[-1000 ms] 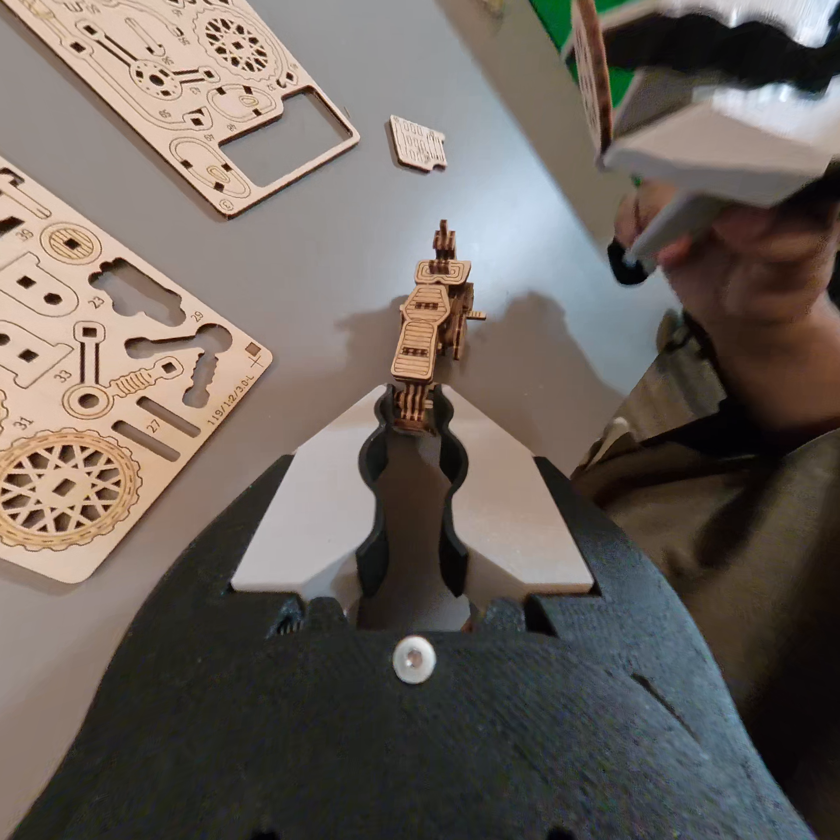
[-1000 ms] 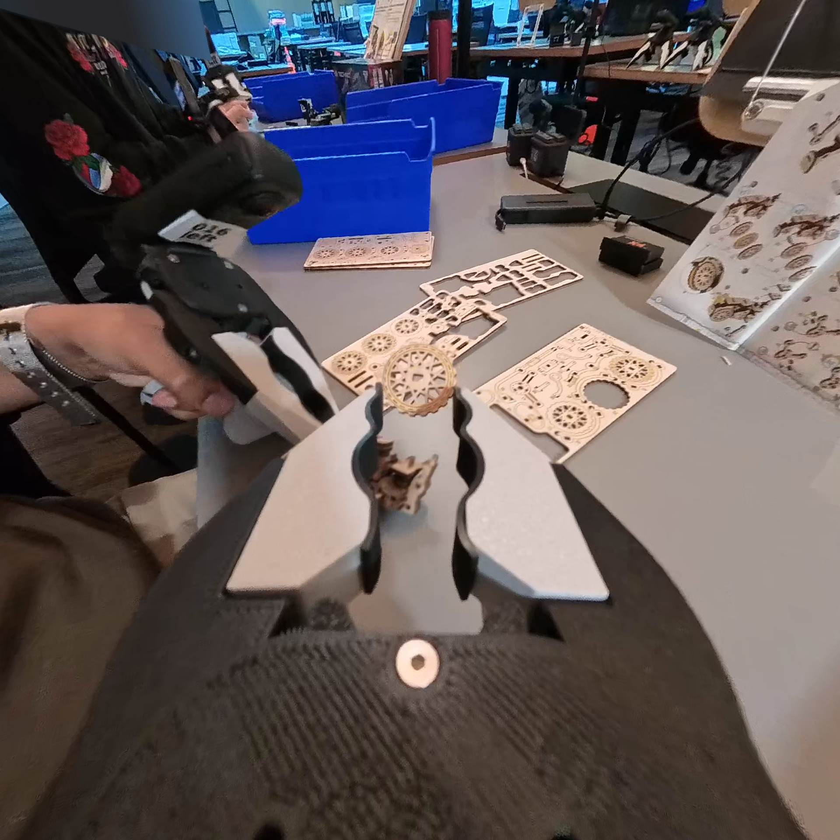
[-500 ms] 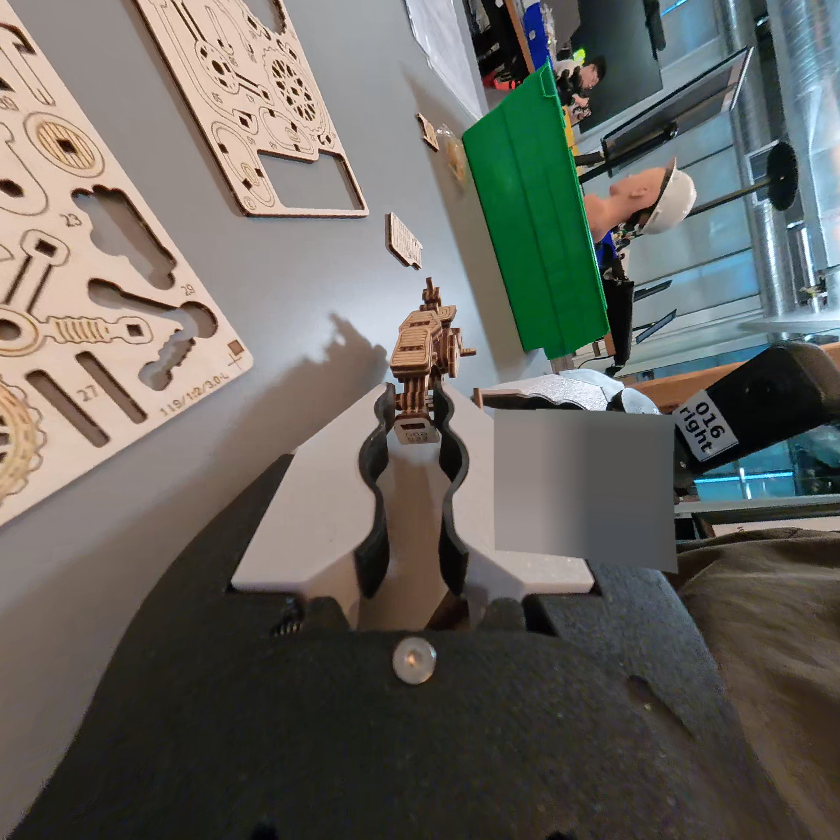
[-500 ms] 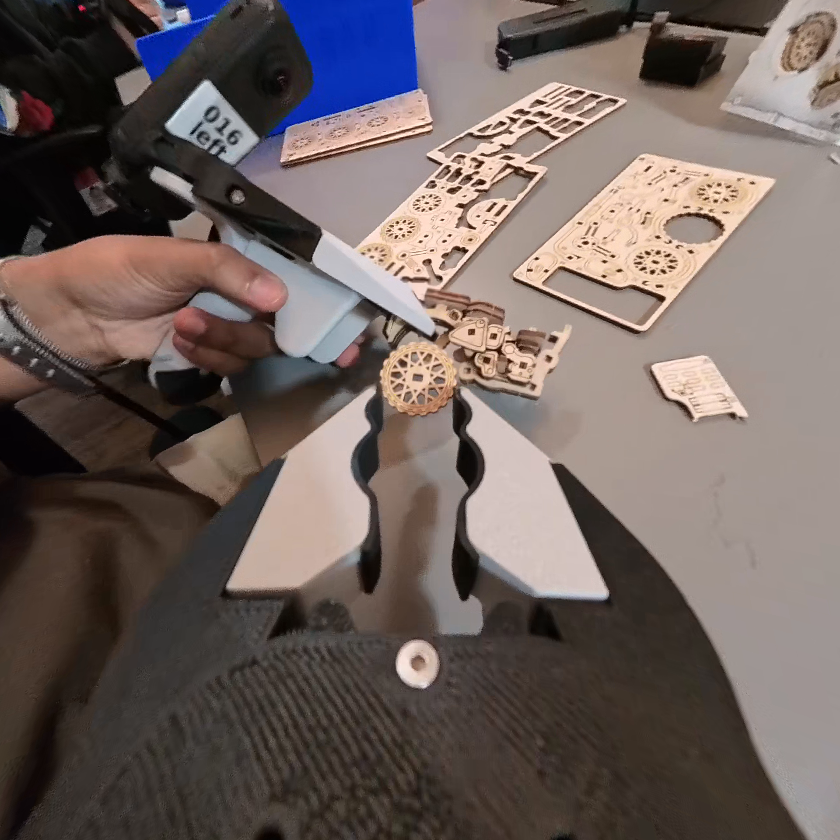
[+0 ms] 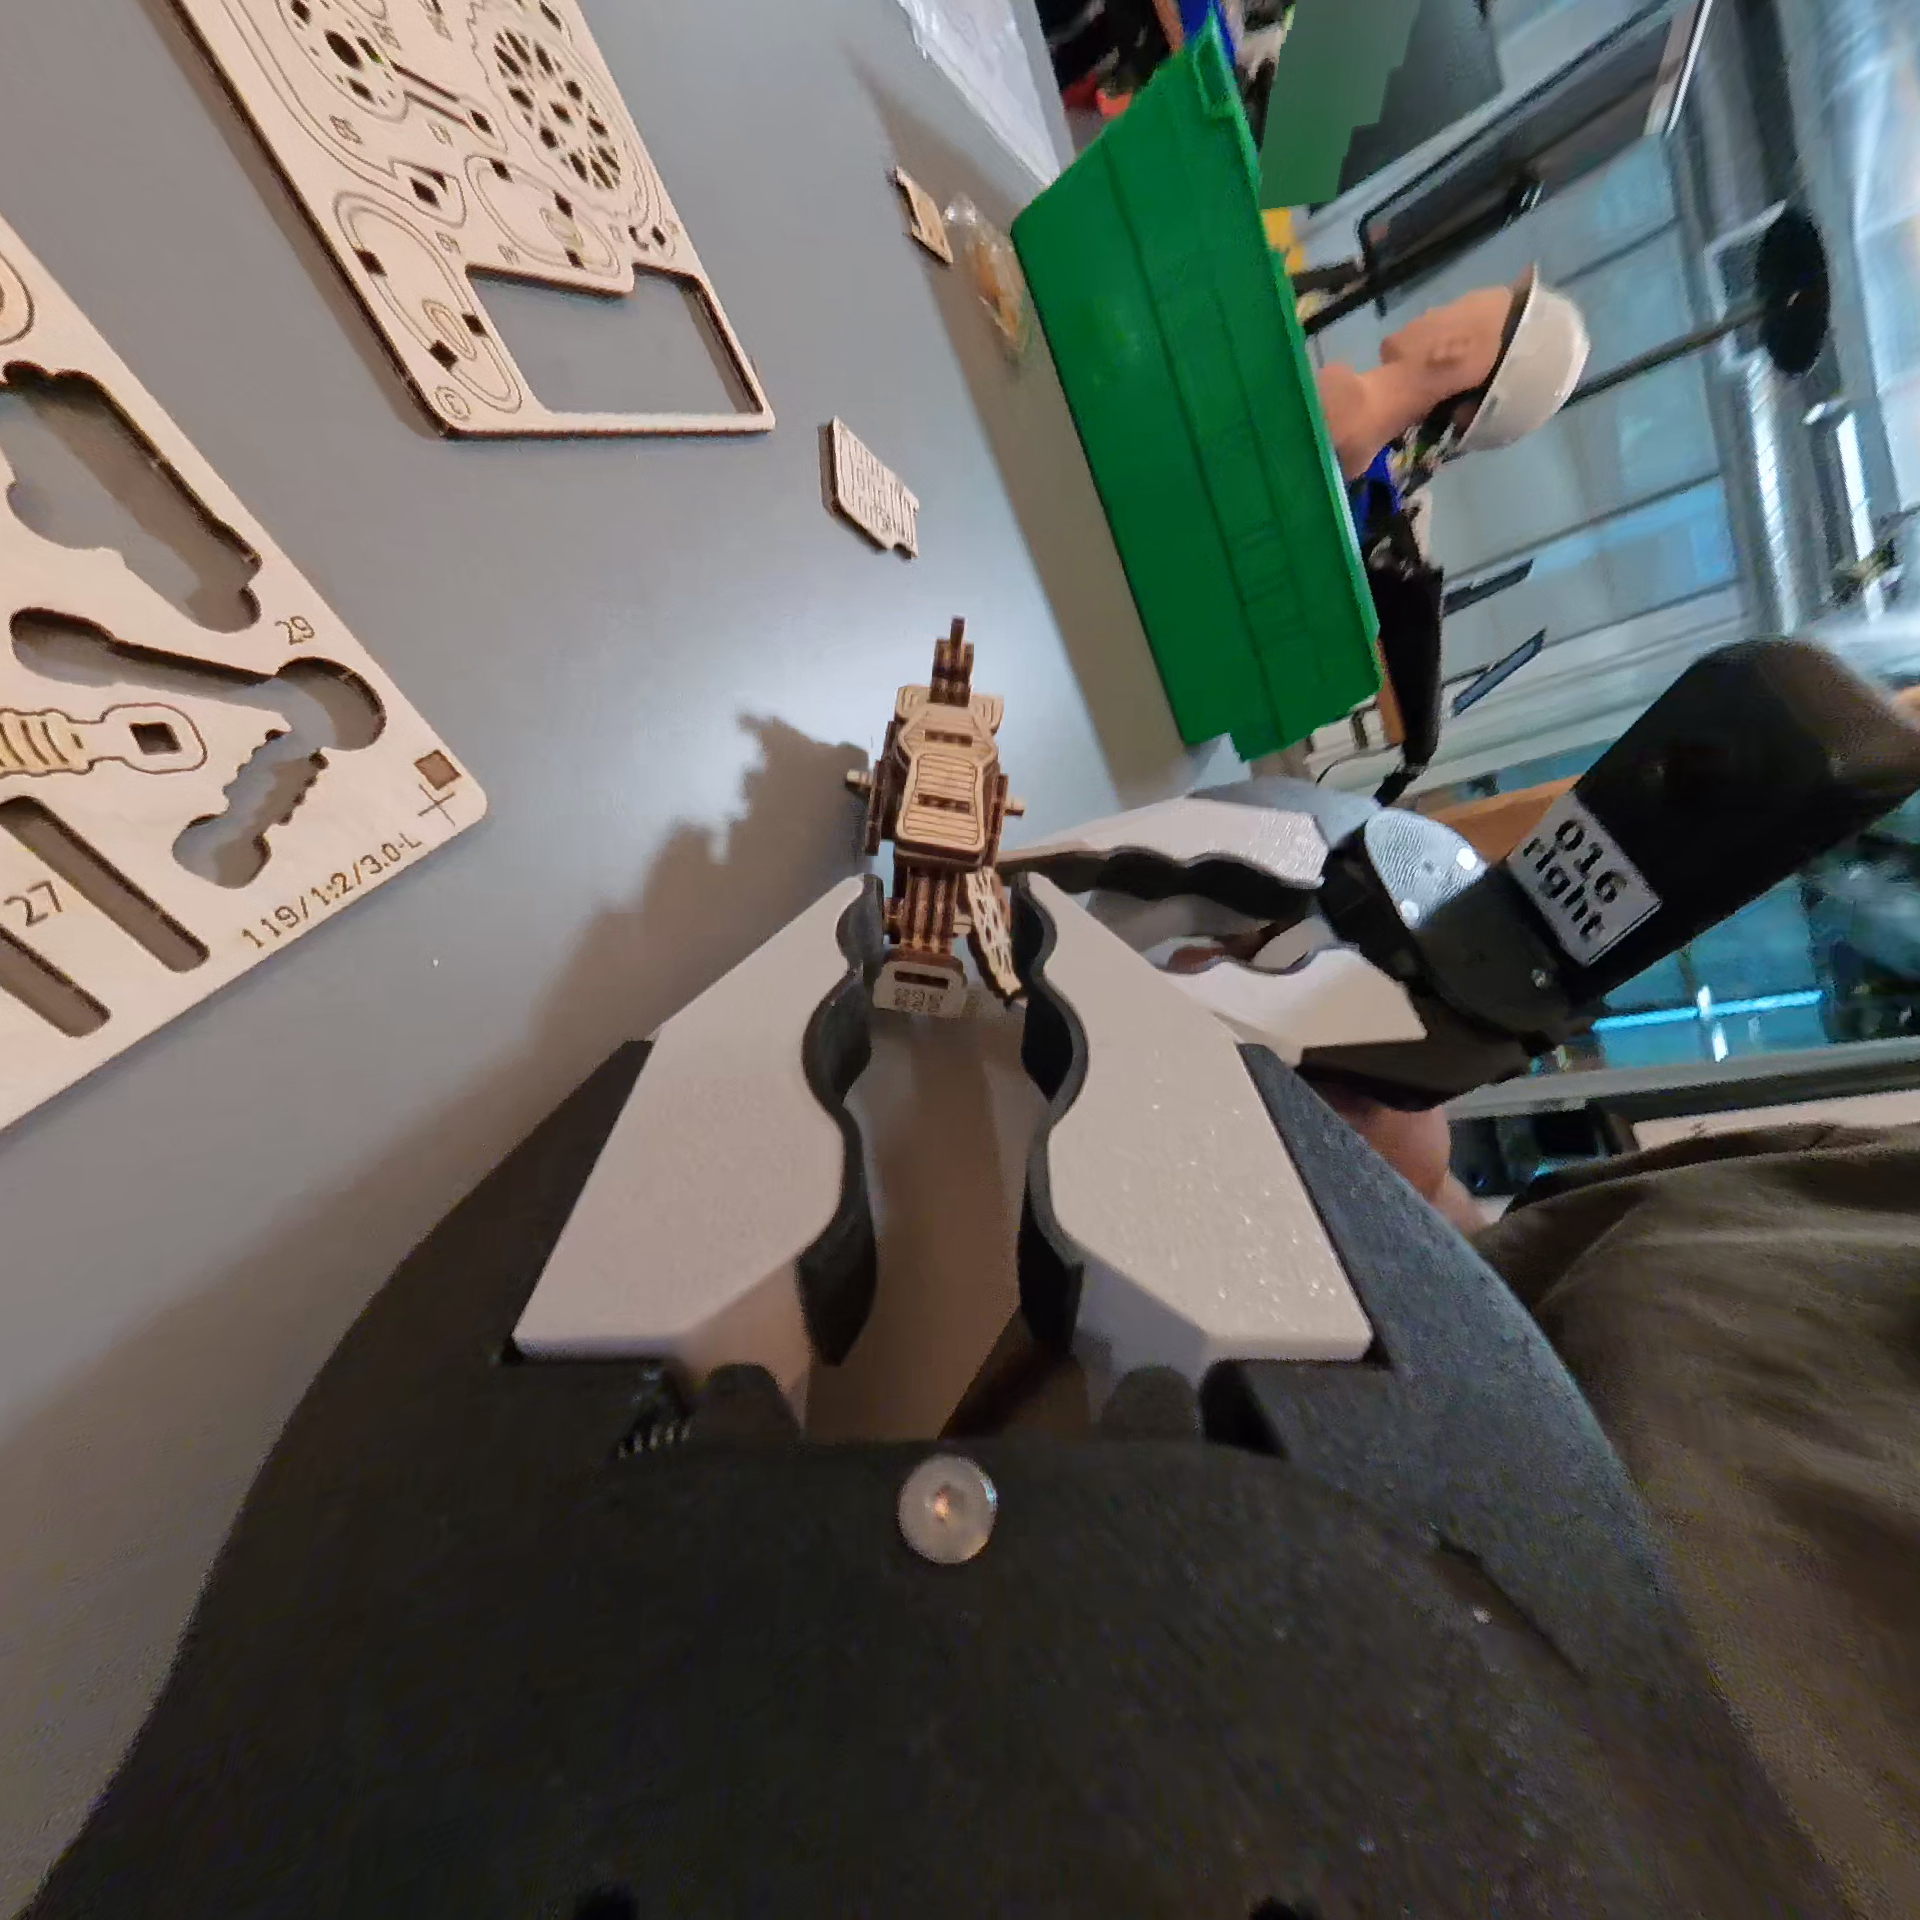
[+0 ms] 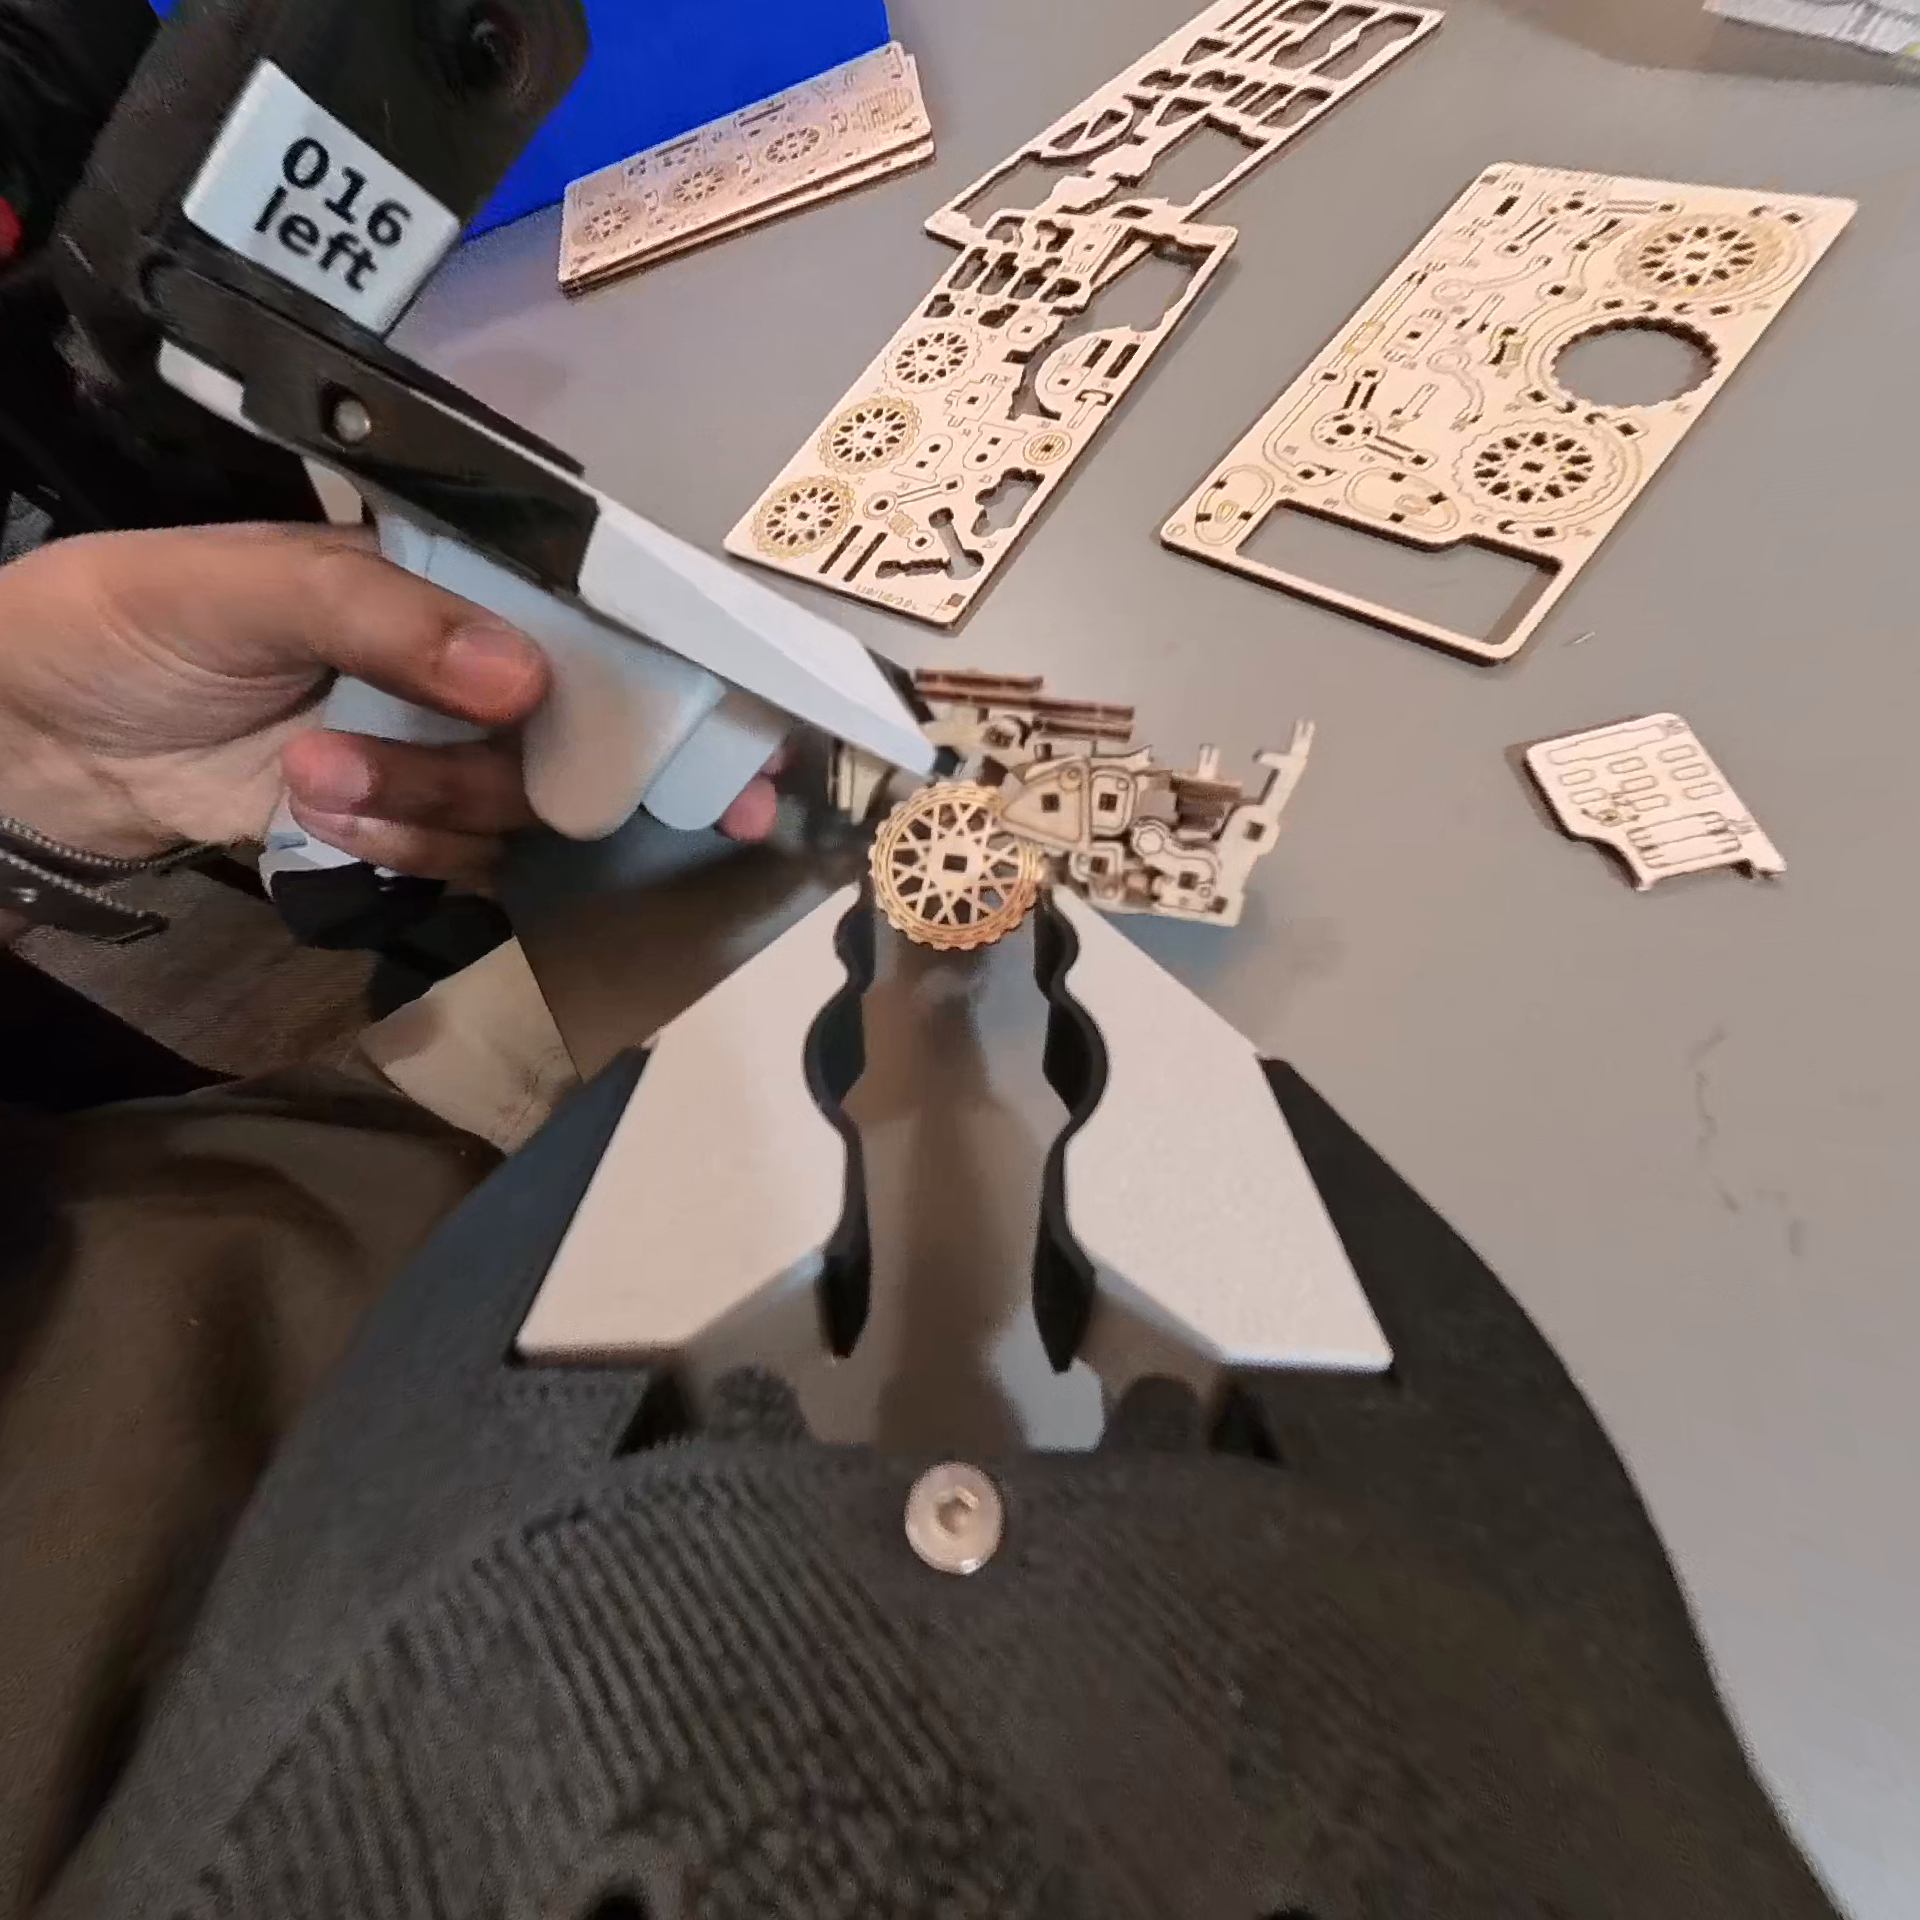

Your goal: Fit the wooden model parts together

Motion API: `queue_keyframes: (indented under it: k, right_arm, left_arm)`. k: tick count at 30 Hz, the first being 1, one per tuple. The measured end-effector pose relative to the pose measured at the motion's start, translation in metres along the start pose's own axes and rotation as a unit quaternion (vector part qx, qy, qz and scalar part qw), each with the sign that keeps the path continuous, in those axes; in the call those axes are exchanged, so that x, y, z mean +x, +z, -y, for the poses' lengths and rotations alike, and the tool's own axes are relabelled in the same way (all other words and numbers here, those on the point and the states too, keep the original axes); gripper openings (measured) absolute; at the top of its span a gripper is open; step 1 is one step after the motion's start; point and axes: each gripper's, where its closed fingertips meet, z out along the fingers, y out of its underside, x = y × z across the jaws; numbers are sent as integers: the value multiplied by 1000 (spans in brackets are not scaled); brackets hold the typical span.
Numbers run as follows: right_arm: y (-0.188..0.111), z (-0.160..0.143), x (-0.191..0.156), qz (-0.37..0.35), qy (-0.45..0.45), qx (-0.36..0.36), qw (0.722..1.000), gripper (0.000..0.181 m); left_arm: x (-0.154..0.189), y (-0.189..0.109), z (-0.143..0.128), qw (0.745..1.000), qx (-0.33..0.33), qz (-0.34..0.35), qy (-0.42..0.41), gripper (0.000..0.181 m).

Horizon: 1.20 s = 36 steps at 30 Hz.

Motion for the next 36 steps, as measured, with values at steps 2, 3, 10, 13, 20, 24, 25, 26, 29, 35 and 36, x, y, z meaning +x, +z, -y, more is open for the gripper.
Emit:
queue_keyframes:
  k: [2, 3, 10, 13, 20, 24, 25, 26, 29, 35, 36]
  right_arm:
    - [0, 0, 0, 4, 4, -1, 1000, 29]
    - [0, 0, 0, 5, 6, 0, 1000, 29]
    - [2, -3, -3, 25, 15, -13, 999, 29]
    - [3, -4, -4, 32, 16, -18, 999, 29]
    - [3, -4, -1, 36, 10, -22, 999, 29]
    - [3, -4, -1, 37, 10, -23, 999, 29]
    - [4, -5, -1, 37, 9, -24, 999, 29]
    - [4, -5, -1, 36, 7, -25, 999, 29]
    - [4, -4, -1, 31, -4, -23, 999, 29]
    - [4, -2, 0, 22, -23, -18, 999, 29]
    - [4, -2, 0, 21, -24, -18, 999, 29]
  left_arm:
    - [-1, 0, -7, 999, -28, 7, 15, 22]
    - [-1, -1, -10, 999, -38, 8, 19, 22]
    - [-3, -3, -15, 998, -62, -1, 18, 14]
    - [-4, -3, -14, 998, -61, -6, 12, 14]
    - [-3, -4, -13, 998, -59, -20, -7, 14]
    - [-3, -4, -12, 998, -58, -26, -15, 14]
    - [-3, -4, -12, 998, -58, -26, -17, 14]
    - [-3, -5, -12, 998, -58, -27, -18, 14]
    - [-3, -5, -11, 997, -54, -33, -32, 14]
    - [-3, -5, -10, 997, -51, -35, -38, 14]
    - [-3, -5, -10, 997, -51, -36, -39, 14]
